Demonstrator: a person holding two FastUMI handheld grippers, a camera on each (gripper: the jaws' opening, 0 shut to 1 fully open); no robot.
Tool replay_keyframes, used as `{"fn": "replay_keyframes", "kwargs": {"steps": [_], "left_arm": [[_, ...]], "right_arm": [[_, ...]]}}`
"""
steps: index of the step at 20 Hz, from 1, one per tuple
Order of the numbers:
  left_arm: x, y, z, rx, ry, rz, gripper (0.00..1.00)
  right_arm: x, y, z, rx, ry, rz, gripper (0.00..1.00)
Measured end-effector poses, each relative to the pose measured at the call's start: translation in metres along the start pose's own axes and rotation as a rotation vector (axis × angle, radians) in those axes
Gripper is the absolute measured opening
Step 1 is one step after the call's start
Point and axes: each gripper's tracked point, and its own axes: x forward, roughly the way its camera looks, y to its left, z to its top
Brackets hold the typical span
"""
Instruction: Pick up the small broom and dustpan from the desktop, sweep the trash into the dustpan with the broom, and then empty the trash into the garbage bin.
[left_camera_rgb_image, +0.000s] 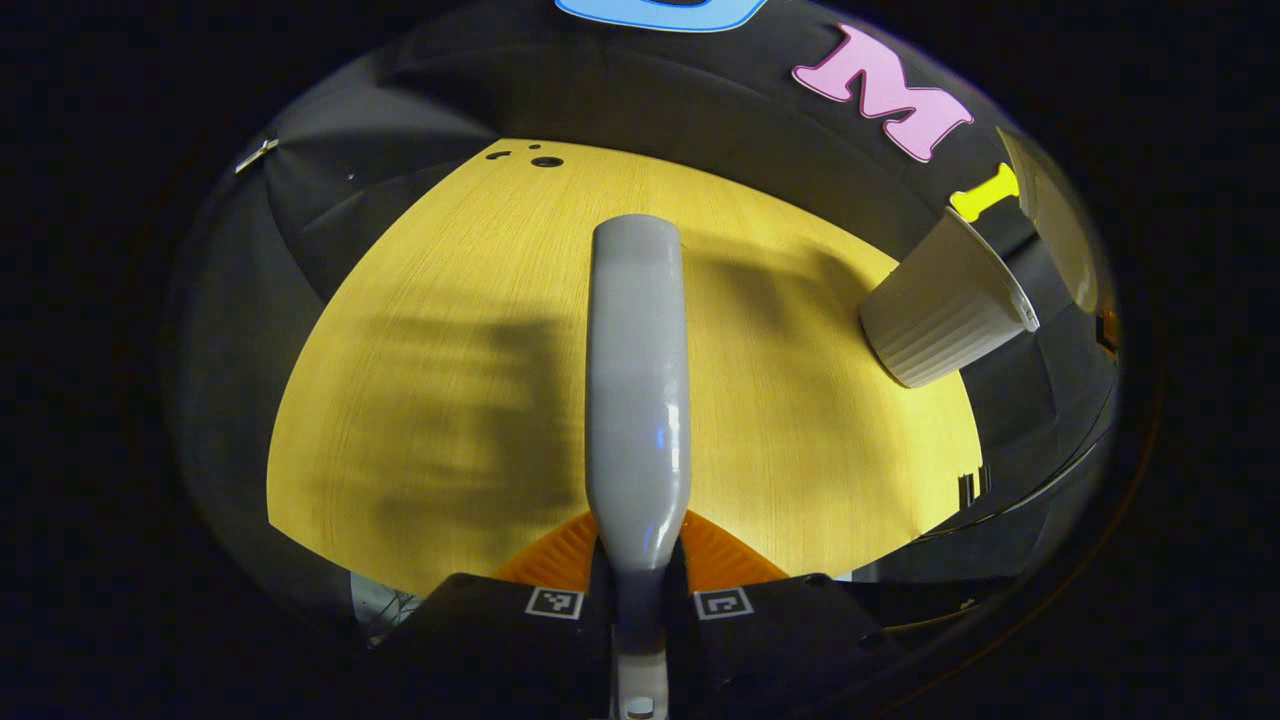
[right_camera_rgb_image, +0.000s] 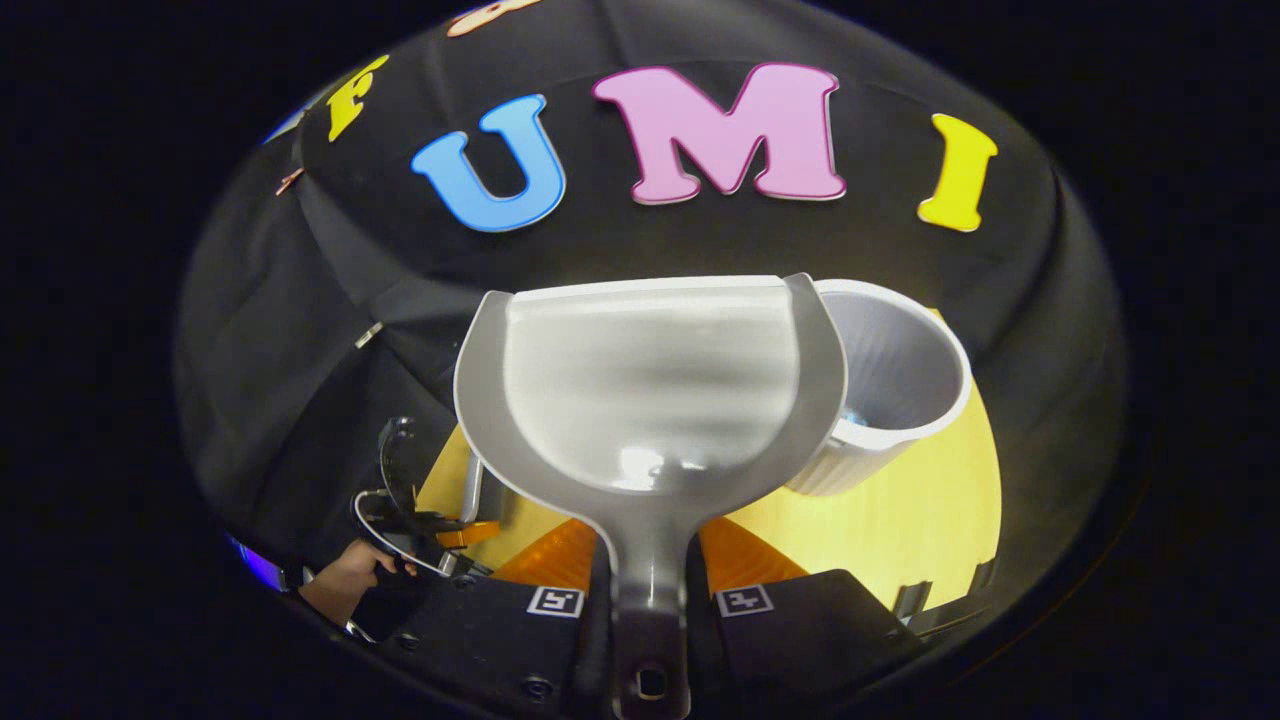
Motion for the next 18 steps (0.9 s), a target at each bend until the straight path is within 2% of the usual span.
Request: {"fn": "replay_keyframes", "kwargs": {"steps": [5, 11, 15, 18], "left_arm": [[0.003, 0.015, -0.005, -0.014, 0.016, 0.021, 0.26], [0.015, 0.026, -0.008, 0.005, 0.068, 0.067, 0.27], [0.025, 0.028, -0.002, 0.068, 0.116, 0.103, 0.26], [0.036, 0.025, 0.004, 0.079, 0.148, 0.104, 0.26]], "right_arm": [[0.051, 0.025, -0.059, -0.020, 0.121, 0.037, 0.33], [0.107, 0.007, -0.125, 0.014, 0.231, -0.026, 0.33], [0.146, 0.000, -0.155, -0.008, 0.282, -0.075, 0.33], [0.174, 0.004, -0.169, 0.039, 0.307, -0.078, 0.33]]}}
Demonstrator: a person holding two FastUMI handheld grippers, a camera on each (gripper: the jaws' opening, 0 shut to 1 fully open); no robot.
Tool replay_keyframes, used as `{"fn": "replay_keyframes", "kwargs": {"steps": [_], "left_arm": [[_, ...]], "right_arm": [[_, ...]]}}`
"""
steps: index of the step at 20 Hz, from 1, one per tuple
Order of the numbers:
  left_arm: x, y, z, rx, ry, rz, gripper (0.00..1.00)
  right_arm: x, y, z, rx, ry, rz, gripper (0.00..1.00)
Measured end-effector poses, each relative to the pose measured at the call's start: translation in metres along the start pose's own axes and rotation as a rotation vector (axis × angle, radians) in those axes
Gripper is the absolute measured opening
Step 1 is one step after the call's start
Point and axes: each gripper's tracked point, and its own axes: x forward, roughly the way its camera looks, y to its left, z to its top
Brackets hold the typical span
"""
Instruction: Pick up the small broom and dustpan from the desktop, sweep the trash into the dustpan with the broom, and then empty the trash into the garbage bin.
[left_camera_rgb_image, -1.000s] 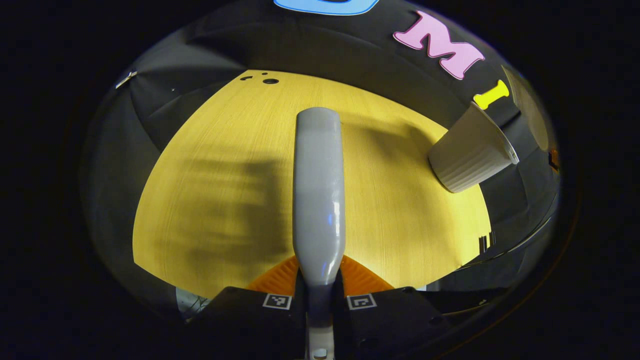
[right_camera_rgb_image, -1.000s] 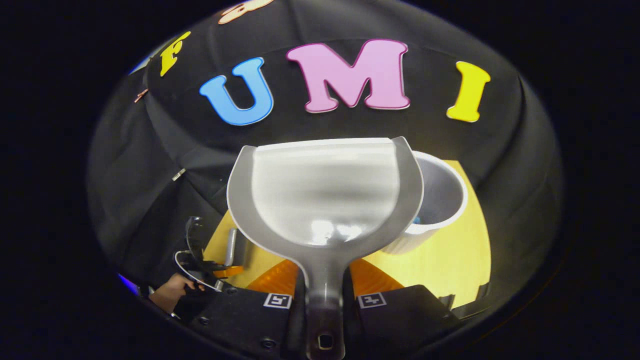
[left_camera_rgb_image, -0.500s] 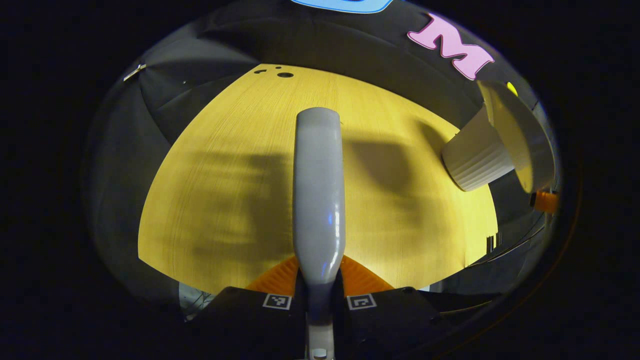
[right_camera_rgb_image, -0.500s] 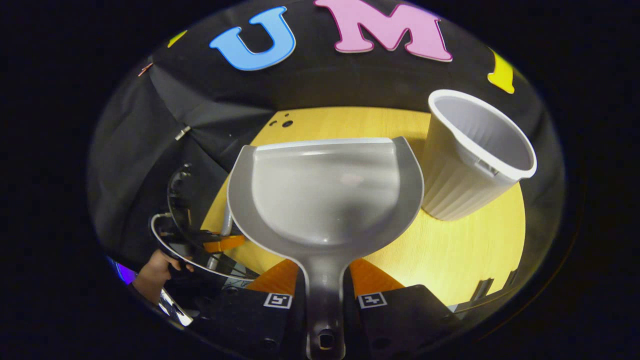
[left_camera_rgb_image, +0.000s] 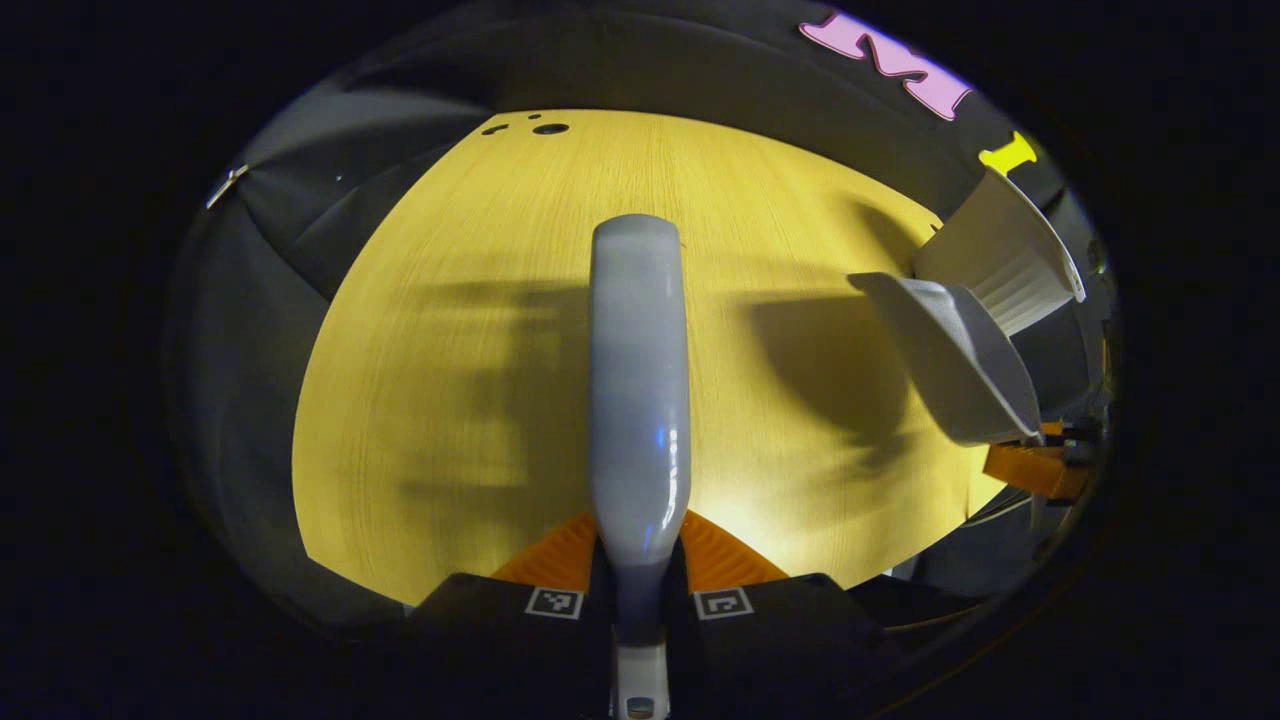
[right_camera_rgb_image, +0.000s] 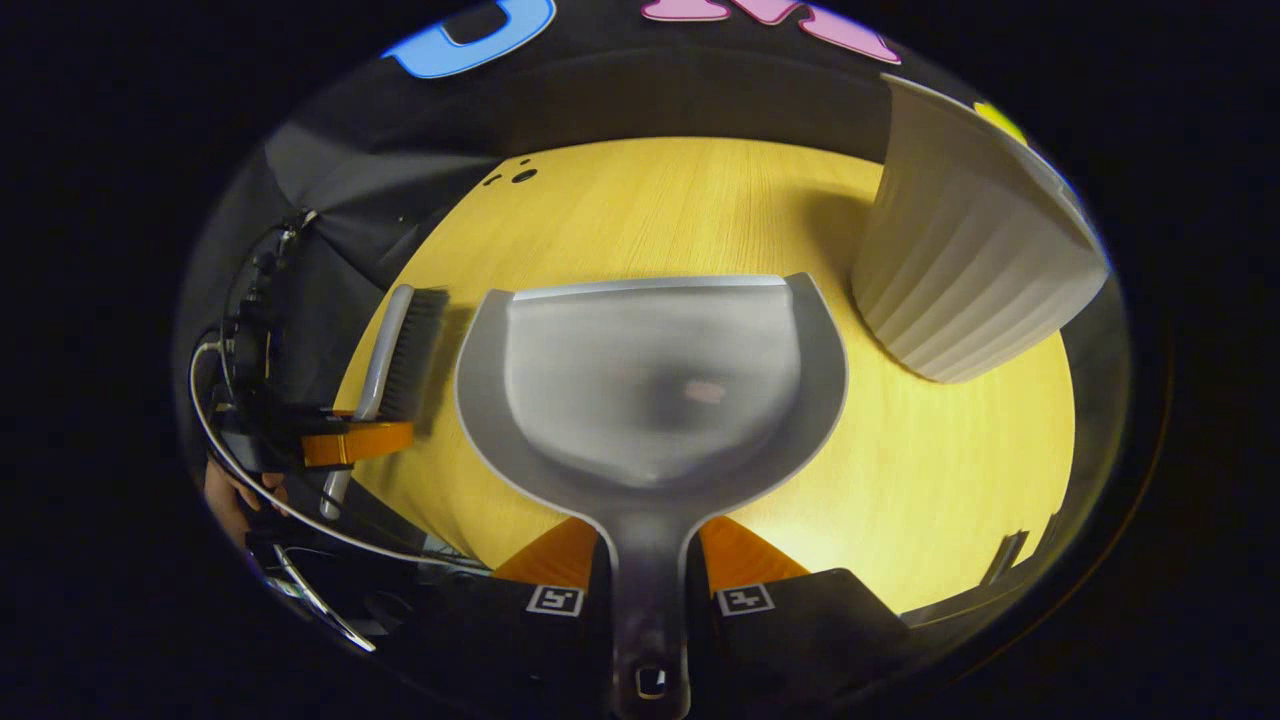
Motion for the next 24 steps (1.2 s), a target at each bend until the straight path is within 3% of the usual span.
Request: {"fn": "replay_keyframes", "kwargs": {"steps": [6, 7, 8, 9, 10, 11, 14, 15, 17, 18, 19, 21, 22, 23, 24], "left_arm": [[0.027, 0.003, 0.019, 0.002, 0.092, 0.046, 0.26], [0.025, 0.001, 0.017, 0.011, 0.098, 0.058, 0.26], [0.024, 0.001, 0.016, 0.020, 0.104, 0.065, 0.26], [0.026, 0.000, 0.015, 0.024, 0.112, 0.068, 0.26], [0.025, 0.000, 0.015, 0.026, 0.124, 0.064, 0.26], [0.026, 0.000, 0.016, 0.025, 0.134, 0.061, 0.27], [0.033, -0.002, 0.020, 0.022, 0.149, 0.078, 0.28], [0.033, -0.004, 0.022, 0.030, 0.148, 0.082, 0.29], [0.034, -0.007, 0.024, 0.052, 0.146, 0.090, 0.31], [0.034, -0.008, 0.026, 0.061, 0.143, 0.092, 0.25], [0.034, -0.009, 0.026, 0.064, 0.143, 0.091, 0.39], [0.032, -0.010, 0.028, 0.056, 0.137, 0.089, 0.41], [0.030, -0.009, 0.030, 0.052, 0.124, 0.092, 0.54], [0.026, -0.008, 0.033, 0.050, 0.108, 0.098, 0.58], [0.020, -0.005, 0.036, 0.051, 0.088, 0.110, 0.79]], "right_arm": [[0.038, -0.005, -0.004, 0.017, 0.015, -0.073, 0.34], [0.041, -0.005, -0.004, 0.031, 0.023, -0.074, 0.26], [0.045, -0.006, -0.004, 0.046, 0.032, -0.080, 0.42], [0.053, -0.008, -0.004, 0.055, 0.037, -0.092, 0.27], [0.054, -0.009, -0.005, 0.051, 0.033, -0.103, 0.43], [0.056, -0.010, -0.005, 0.047, 0.033, -0.108, 0.44], [0.060, -0.004, -0.003, 0.095, 0.035, -0.070, 0.29], [0.059, -0.003, -0.004, 0.098, 0.035, -0.067, 0.39], [0.058, -0.005, -0.005, 0.091, 0.032, -0.070, 0.45], [0.059, -0.006, -0.002, 0.089, 0.028, -0.070, 0.65], [0.059, -0.006, -0.002, 0.087, 0.023, -0.065, 0.55], [0.058, -0.004, -0.001, 0.089, 0.018, -0.047, 0.63], [0.056, -0.002, 0.000, 0.094, 0.013, -0.036, 0.74], [0.053, -0.001, 0.002, 0.100, 0.006, -0.026, 0.81], [0.048, -0.001, 0.005, 0.103, -0.007, -0.020, 0.92]]}}
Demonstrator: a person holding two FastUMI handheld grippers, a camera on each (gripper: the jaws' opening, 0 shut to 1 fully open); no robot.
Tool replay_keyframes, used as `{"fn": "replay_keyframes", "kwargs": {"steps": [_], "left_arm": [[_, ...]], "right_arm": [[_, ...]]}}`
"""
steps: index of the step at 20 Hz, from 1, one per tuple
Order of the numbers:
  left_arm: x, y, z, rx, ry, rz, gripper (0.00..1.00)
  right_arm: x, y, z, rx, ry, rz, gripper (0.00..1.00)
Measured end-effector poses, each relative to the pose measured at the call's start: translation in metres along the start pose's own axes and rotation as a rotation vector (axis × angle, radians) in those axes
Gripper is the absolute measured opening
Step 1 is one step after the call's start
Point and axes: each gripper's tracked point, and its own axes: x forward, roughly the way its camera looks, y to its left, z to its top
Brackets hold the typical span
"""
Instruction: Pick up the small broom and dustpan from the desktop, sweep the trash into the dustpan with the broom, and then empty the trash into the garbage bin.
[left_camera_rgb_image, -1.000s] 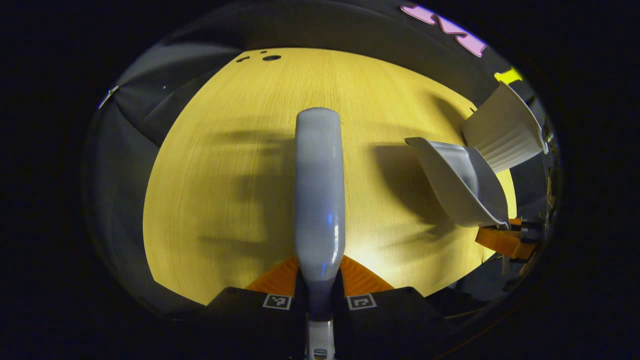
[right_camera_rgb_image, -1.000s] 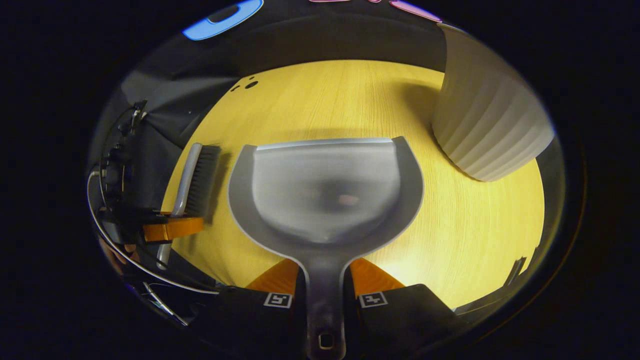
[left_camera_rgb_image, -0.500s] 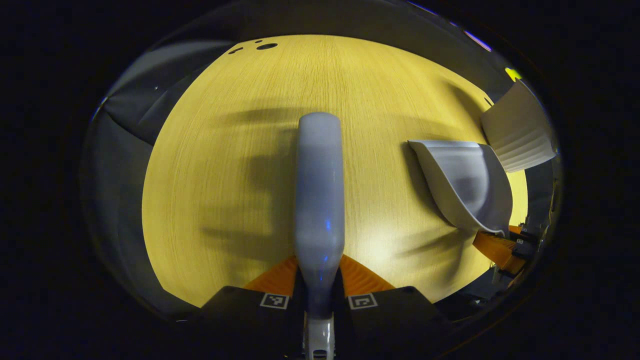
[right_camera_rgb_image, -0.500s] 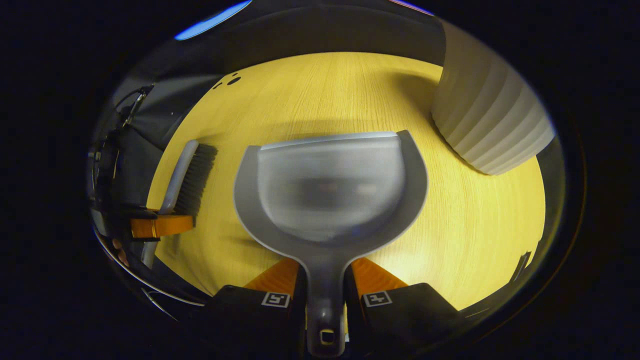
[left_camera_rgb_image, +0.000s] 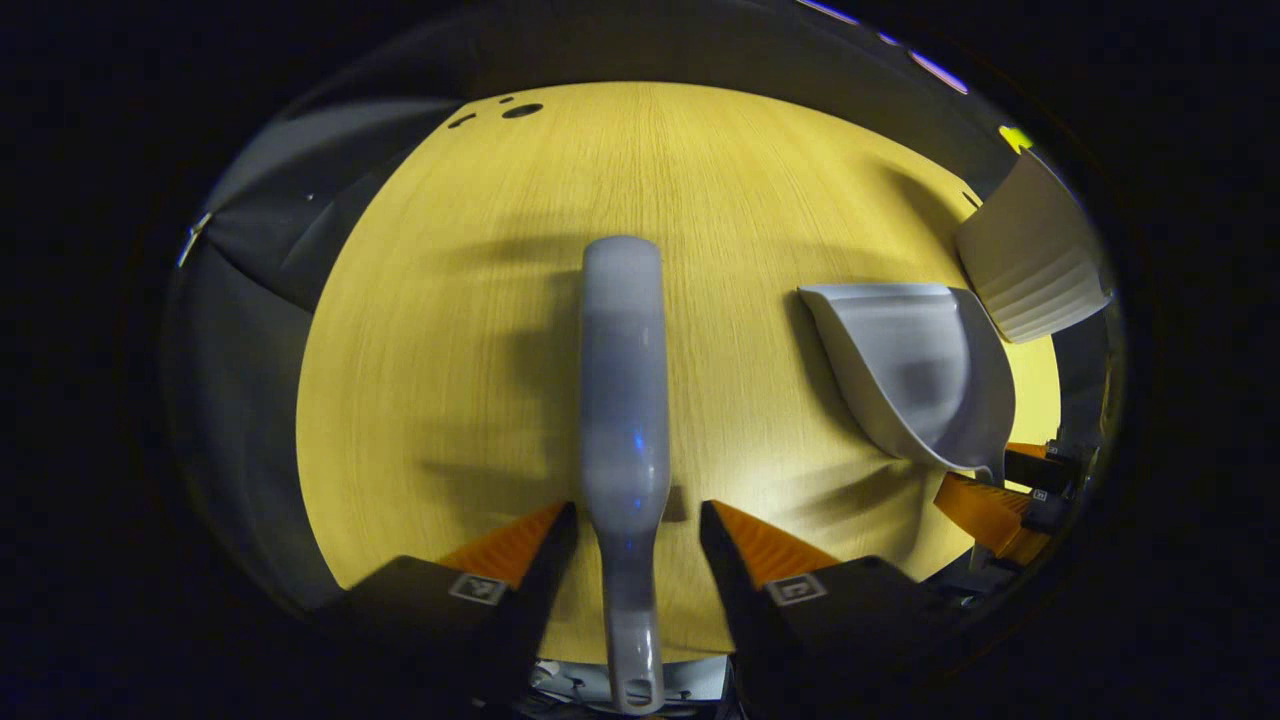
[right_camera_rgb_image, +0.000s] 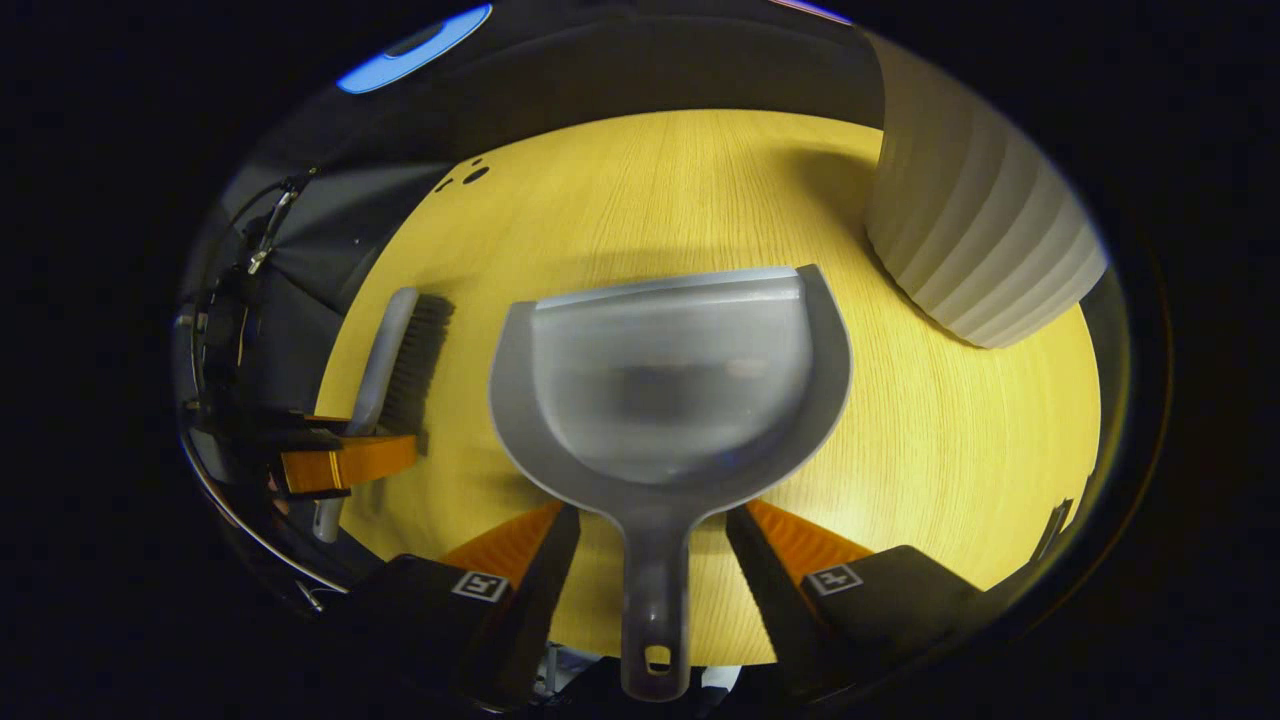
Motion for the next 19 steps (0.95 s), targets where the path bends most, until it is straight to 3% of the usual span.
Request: {"fn": "replay_keyframes", "kwargs": {"steps": [1, 4, 8, 11, 15, 19], "left_arm": [[-0.012, 0.003, 0.003, 0.000, -0.033, 0.017, 1.00], [-0.057, -0.003, 0.016, 0.012, -0.147, 0.023, 0.97], [-0.117, -0.023, 0.030, -0.067, -0.333, -0.011, 0.96], [-0.173, -0.031, 0.036, -0.095, -0.538, 0.009, 0.96], [-0.231, -0.050, 0.018, -0.129, -0.737, 0.028, 0.96], [-0.274, -0.064, -0.010, -0.174, -0.875, 0.053, 0.96]], "right_arm": [[-0.008, 0.000, 0.005, 0.004, -0.027, 0.005, 0.99], [-0.033, -0.002, 0.022, -0.006, -0.121, -0.007, 0.99], [-0.097, -0.002, 0.065, -0.107, -0.316, -0.015, 0.99], [-0.148, 0.004, 0.090, -0.177, -0.463, -0.006, 0.99], [-0.200, 0.020, 0.097, -0.225, -0.597, 0.065, 0.99], [-0.226, 0.022, 0.088, -0.290, -0.675, 0.089, 0.99]]}}
